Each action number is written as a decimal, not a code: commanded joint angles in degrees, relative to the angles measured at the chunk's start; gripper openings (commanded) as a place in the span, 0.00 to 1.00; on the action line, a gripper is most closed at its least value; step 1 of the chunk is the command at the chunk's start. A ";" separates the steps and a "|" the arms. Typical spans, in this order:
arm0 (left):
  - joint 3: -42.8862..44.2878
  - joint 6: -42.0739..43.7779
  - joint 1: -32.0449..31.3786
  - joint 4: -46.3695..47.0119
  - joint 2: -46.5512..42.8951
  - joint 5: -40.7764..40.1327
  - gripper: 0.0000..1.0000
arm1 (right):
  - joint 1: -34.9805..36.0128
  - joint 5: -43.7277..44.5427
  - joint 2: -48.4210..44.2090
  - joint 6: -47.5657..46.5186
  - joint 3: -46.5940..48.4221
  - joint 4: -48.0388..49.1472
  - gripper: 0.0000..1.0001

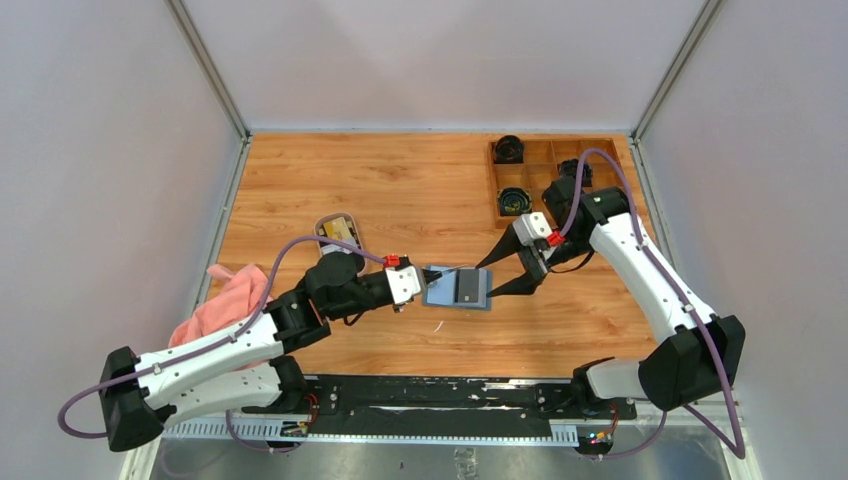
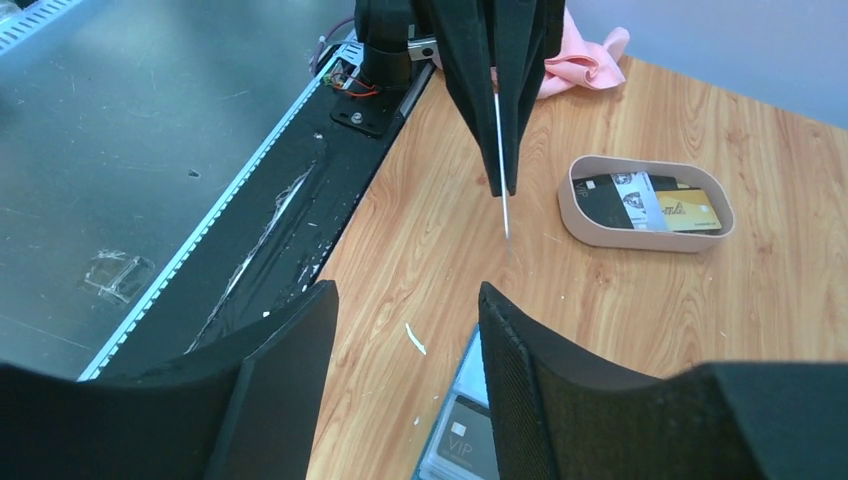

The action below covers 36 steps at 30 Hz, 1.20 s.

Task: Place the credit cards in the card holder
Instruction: Pick up the credit card from the storage box, then insert the credit card into the card holder.

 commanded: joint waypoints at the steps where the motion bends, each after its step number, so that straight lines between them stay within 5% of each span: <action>1: -1.81 -9.17 -0.45 9.66 2.18 3.38 0.00 | -0.65 -2.97 -1.04 9.56 -1.82 6.86 0.56; 9: -5.14 -17.18 -0.42 15.96 3.37 3.93 0.00 | -0.69 -0.39 -0.67 28.44 -3.04 19.85 0.49; 22: -7.25 -26.43 -0.33 26.05 7.94 2.58 0.00 | 0.73 -5.21 -2.98 39.81 -6.66 27.21 0.48; 28: -7.67 -28.98 -0.36 29.00 9.87 2.52 0.00 | 2.29 -3.82 -2.94 42.89 -7.00 29.40 0.35; 32: -7.25 -29.71 -0.14 28.97 10.72 2.77 0.00 | 3.08 -0.50 -2.94 48.94 -7.60 33.64 0.07; 34: -7.71 -30.78 0.66 28.95 10.47 2.95 0.00 | 3.10 1.70 -3.23 51.63 -8.19 35.22 0.00; 36: -8.66 -33.64 2.52 28.94 9.70 2.97 0.14 | 2.85 3.72 -3.69 54.30 -9.71 37.61 0.00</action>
